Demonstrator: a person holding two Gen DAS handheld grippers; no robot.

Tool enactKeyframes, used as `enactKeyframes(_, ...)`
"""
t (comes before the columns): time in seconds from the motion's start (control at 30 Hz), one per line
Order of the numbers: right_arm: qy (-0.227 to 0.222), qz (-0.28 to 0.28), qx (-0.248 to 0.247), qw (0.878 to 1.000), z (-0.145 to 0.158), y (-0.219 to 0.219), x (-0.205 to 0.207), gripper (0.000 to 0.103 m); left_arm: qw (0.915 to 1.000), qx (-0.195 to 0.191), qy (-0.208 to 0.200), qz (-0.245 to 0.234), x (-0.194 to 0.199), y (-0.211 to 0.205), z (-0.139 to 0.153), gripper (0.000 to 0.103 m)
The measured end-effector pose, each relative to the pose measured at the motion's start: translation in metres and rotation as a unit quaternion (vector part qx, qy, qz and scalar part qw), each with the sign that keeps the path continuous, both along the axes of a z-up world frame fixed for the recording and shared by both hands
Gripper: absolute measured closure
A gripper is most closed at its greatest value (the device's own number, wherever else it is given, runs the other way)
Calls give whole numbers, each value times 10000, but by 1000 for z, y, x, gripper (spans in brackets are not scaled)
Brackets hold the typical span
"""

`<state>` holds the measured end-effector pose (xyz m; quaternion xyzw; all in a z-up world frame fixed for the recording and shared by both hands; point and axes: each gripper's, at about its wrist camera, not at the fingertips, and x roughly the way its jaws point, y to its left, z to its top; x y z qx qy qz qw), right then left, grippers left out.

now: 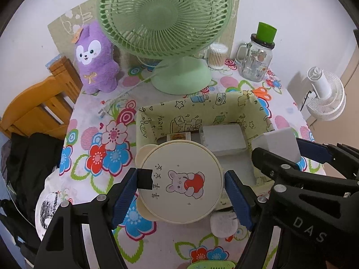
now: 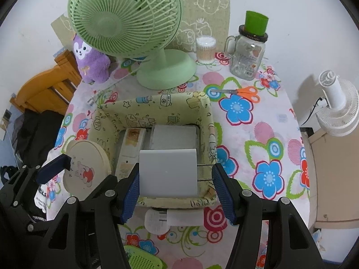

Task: Organize rigid objects
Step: 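Carry the coaster with the left tool while the right tool carries the block over the box, then release the white block into the box with the right tool while the left tool lowers the coaster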

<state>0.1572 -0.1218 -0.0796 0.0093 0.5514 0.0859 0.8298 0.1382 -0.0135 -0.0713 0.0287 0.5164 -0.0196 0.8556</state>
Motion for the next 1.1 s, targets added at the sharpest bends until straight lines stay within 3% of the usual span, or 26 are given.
enactKeyframes(0.63,582,-170,106,9981,-39,4,28,38,9994,-32,332,-133,24,0,-29,24)
enactKeyframes(1.1,289,-70,40,9996,-23,3,20,31,9993,6,312,-224,26,-3,-27,24)
